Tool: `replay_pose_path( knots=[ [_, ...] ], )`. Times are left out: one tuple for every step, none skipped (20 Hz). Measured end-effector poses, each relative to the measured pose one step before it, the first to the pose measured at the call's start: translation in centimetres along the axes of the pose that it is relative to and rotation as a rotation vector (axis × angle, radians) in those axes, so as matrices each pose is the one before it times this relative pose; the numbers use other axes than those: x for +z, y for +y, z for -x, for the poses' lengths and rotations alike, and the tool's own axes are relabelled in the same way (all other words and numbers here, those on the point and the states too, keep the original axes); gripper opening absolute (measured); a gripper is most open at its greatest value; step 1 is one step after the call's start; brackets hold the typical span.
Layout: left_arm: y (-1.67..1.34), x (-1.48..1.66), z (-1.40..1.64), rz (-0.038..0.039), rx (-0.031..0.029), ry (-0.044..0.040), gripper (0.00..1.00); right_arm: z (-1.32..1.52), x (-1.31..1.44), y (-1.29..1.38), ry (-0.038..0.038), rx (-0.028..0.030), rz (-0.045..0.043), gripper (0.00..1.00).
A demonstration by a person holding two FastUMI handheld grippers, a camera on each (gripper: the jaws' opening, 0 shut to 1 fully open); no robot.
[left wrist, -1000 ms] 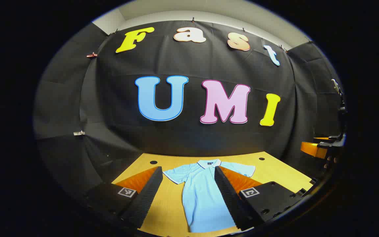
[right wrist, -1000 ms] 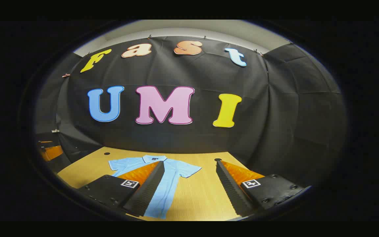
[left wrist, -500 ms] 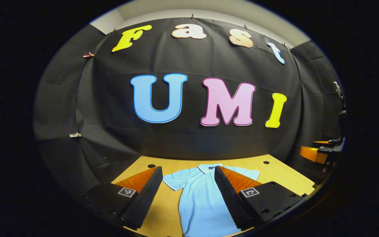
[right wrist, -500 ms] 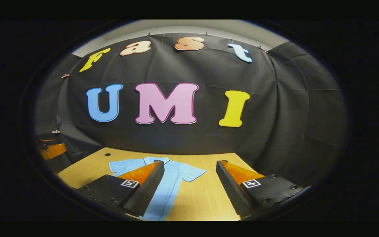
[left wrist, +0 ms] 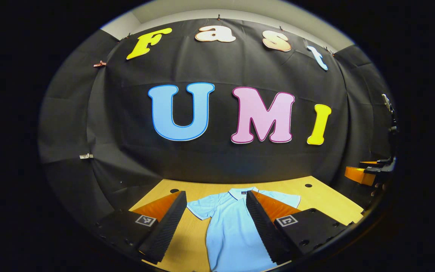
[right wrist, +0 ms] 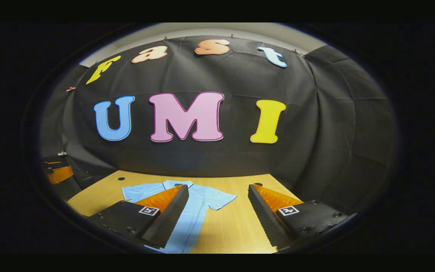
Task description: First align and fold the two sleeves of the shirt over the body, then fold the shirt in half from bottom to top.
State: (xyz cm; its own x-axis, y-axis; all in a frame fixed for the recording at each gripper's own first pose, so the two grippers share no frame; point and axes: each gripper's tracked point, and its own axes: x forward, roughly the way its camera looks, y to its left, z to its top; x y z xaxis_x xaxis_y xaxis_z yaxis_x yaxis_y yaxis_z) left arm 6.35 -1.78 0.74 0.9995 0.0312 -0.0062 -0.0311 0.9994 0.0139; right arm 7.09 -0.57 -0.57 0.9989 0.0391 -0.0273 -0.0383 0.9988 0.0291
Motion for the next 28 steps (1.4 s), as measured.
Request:
replay_pose_path(
  knots=[
    [-0.087, -0.112, -0.109, -0.00157, -0.00196, 0.00304, 0.99, -0.347, -0.004, -0.206, 0.00323, -0.00363, 0.00202, 0.97],
    [0.043, -0.038, -0.043, -0.00339, 0.00057, 0.00632, 0.99, -0.553, -0.044, -0.263, 0.01169, -0.00217, -0.00775, 0.97],
    [0.005, -0.114, 0.03, -0.00396, 0.00175, 0.00311, 0.99, -0.621, 0.159, -0.324, 0.00604, -0.0072, -0.00887, 0.97],
    [0.06, 0.136, -0.135, -0.00207, 0.00607, -0.00233, 0.99, -0.881, 0.053, -0.424, 0.0048, -0.01112, -0.00183, 0.97],
    [-0.053, -0.028, -0.135, -0.00047, 0.00446, 0.0018, 0.99, -1.082, -0.197, -0.448, 0.00923, -0.00761, 0.00553, 0.98],
    [-0.046, 0.143, -0.069, -0.00019, 0.00677, 0.00174, 0.99, -1.415, -0.463, -0.357, 0.01784, -0.00106, 0.01095, 0.98],
    [-0.019, 0.044, -0.087, -0.00054, 0.00965, 0.00146, 0.99, -1.44, -0.525, -0.24, 0.02838, 0.00565, 0.01302, 0.97],
    [-0.087, 0.008, -0.131, -0.00106, 0.00941, 0.00412, 0.99, -1.674, -0.546, -0.148, 0.02586, 0.00724, 0.01108, 0.97],
    [-0.004, -0.243, -0.135, -0.00196, 0.01158, 0.0079, 0.99, -1.607, -0.483, -0.106, 0.02609, 0.00838, 0.01027, 0.98],
    [0.034, -0.197, -0.177, -0.00348, 0.01305, 0.01167, 0.99, -1.823, -0.13, -0.124, 0.02108, 0.00644, 0.00989, 0.98],
    [0.039, -0.35, -0.203, -0.00367, 0.0139, 0.01375, 0.99, -1.916, -0.306, -0.157, 0.01621, 0.00392, 0.01025, 0.98],
    [0.054, -0.252, -0.184, -0.00287, 0.01429, 0.01336, 0.99, -1.981, -0.383, -0.287, 0.01726, -0.00045, 0.01494, 0.98],
    [0.087, -0.235, -0.126, -0.00128, 0.01432, 0.01376, 0.99, -1.875, -0.563, -0.356, 0.02307, -0.00047, 0.00997, 0.98],
    [-0.02, -0.3, -0.292, -0.00022, 0.01396, 0.01335, 0.99, -2.114, -0.801, -0.092, 0.03016, 0.00599, 0.00665, 0.98],
    [0.035, -0.186, -0.357, 0.00212, 0.01425, 0.0123, 0.99, -2.134, -1.007, -0.007, 0.03343, 0.00077, 0.00256, 0.98],
    [-0.14, -0.347, -0.456, 0.00506, 0.01299, 0.01141, 0.99, -2.18, -1.134, -0.097, 0.03607, 0.0005, -0.00448, 0.98],
    [-0.097, -0.088, -0.359, 0.0065, 0.0113, 0.01132, 0.99, -2.377, -1.208, -0.294, 0.03901, 0.0009, -0.00711, 0.98],
    [-0.226, -0.343, -0.393, 0.0053, 0.00922, 0.00944, 0.99, -1.969, -1.078, -0.062, 0.03644, -0.00007, -0.0121, 0.98],
    [-0.35, -0.152, -0.462, 0.00373, 0.00695, 0.0089, 0.99, -1.736, -1.108, -0.026, 0.04407, 0.00476, -0.01131, 0.97],
    [-0.407, -0.259, -0.559, 0.00077, 0.00566, 0.00732, 0.99, -1.471, -1.182, 0.075, 0.04749, 0.00037, -0.01038, 0.98],
    [-0.293, -0.108, -0.526, -0.00543, 0.00318, 0.00496, 0.99, -1.465, -1.141, -0.19, 0.03784, 0.00135, -0.0098, 0.98],
    [-0.07, -0.021, -0.466, -0.01082, 0.00947, 0.00095, 0.99, -1.484, -0.956, 0.025, 0.02543, -0.00132, -0.00274, 0.95],
    [0.071, 0.13, -0.463, -0.00613, 0.01459, -0.00161, 0.99, -1.31, -0.702, -0.145, 0.01483, -0.00883, -0.00075, 0.98],
    [-0.025, -0.059, -0.48, 0.00257, 0.00776, -0.0036, 0.99, -1.049, -0.394, 0.0, 0.00988, -0.00043, -0.00261, 0.95],
    [-0.128, 0.184, -0.302, 0.0085, 0.00336, -0.00424, 0.99, -1.227, -0.412, -0.139, 0.01488, -0.00341, -0.00669, 0.98],
    [-0.154, 0.05, -0.055, 0.01043, 0.00134, -0.00298, 0.99, -1.062, -0.342, -0.129, 0.01296, -0.0033, -0.01034, 0.97],
    [-0.098, 0.069, 0.006, 0.00769, 0.00064, 0.00018, 0.99, -1.129, -0.356, -0.196, 0.01227, -0.00817, -0.00992, 0.97],
    [-0.125, -0.1, -0.045, 0.00214, 0.00043, -0.00108, 0.99, -0.856, -0.474, -0.171, 0.01737, -0.00657, -0.00803, 0.98]
  ],
)
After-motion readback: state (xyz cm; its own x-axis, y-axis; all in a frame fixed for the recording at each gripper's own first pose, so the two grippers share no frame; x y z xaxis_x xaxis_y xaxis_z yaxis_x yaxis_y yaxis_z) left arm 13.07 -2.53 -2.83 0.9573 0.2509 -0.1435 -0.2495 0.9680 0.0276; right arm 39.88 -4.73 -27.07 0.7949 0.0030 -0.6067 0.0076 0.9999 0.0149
